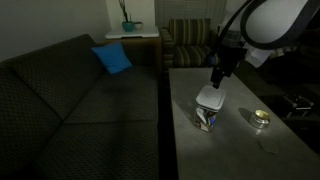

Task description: Put the white lid on top of the clear storage jar then press down the button on the lid

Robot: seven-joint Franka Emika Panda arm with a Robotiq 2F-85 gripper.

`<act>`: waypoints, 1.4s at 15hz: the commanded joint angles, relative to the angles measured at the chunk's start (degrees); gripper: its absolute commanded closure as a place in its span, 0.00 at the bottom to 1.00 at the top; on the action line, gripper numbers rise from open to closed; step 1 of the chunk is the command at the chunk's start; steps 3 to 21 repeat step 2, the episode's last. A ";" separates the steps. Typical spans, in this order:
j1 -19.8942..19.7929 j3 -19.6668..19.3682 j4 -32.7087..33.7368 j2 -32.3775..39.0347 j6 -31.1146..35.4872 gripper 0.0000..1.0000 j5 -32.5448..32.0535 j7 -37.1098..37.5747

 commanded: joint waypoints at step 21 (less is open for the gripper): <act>0.65 -0.62 -4.26 -2.81 2.19 0.00 -0.99 0.97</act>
